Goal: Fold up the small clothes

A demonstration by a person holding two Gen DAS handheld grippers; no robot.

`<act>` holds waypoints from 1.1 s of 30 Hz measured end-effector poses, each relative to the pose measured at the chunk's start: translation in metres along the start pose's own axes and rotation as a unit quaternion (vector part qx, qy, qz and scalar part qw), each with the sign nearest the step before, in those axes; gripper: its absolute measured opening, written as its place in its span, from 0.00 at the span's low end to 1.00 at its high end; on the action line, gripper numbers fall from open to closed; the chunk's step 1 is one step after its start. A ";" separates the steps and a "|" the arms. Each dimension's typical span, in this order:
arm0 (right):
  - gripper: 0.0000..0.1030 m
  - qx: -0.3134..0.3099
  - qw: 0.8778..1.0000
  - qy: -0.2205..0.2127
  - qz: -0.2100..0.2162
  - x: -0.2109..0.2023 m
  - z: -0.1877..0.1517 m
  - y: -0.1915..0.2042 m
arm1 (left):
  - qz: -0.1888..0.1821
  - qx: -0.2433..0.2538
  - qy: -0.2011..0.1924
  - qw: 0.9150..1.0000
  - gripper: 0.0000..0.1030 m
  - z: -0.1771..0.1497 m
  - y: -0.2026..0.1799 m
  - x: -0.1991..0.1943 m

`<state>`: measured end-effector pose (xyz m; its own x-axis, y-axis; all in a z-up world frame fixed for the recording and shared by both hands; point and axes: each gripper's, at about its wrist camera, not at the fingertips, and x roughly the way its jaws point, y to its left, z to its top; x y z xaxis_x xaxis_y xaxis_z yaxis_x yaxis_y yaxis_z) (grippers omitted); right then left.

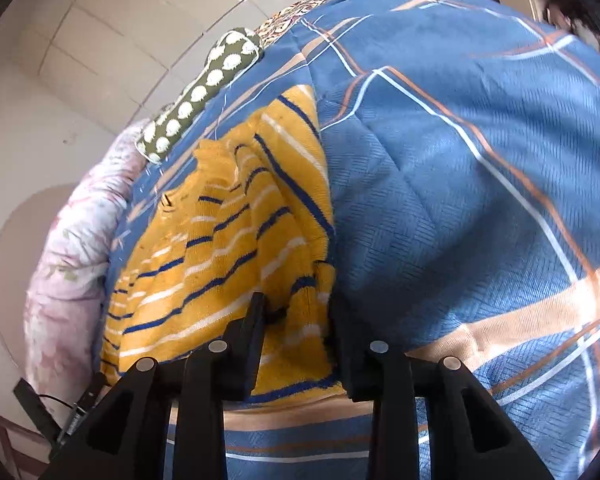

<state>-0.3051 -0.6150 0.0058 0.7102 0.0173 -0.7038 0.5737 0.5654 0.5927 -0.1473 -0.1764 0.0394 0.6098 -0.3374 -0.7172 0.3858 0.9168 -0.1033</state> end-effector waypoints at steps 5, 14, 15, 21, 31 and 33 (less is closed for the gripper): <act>0.33 -0.006 0.999 -0.011 -0.034 -0.015 0.004 -0.008 | 0.017 -0.009 0.026 0.999 0.88 0.000 0.006 0.011; 0.46 -0.126 0.977 -0.087 -0.148 -0.180 -0.020 -0.044 | 0.009 -0.036 -0.016 0.999 0.88 -0.002 -0.001 -0.034; 0.49 -0.147 0.967 -0.102 -0.183 -0.211 -0.029 -0.056 | 0.003 -0.033 -0.013 0.999 0.88 -0.005 -0.009 -0.044; 0.49 -0.191 0.887 -0.119 -0.404 -0.351 -0.076 -0.153 | -0.034 0.011 -0.008 0.999 0.88 -0.010 -0.076 -0.093; 0.56 -0.066 0.784 -0.150 -0.599 -0.540 -0.178 -0.286 | -0.067 0.107 -0.016 0.992 0.88 -0.004 -0.187 -0.142; 0.56 -0.025 0.781 -0.174 -0.599 -0.562 -0.199 -0.303 | -0.075 0.096 -0.008 0.992 0.88 -0.001 -0.196 -0.146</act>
<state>-0.9595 -0.6319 0.1440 -0.2520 -0.7690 -0.5874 0.9012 0.0347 -0.4320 -0.3129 -0.3069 0.1636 0.5453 -0.4719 -0.6928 0.5975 0.7985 -0.0736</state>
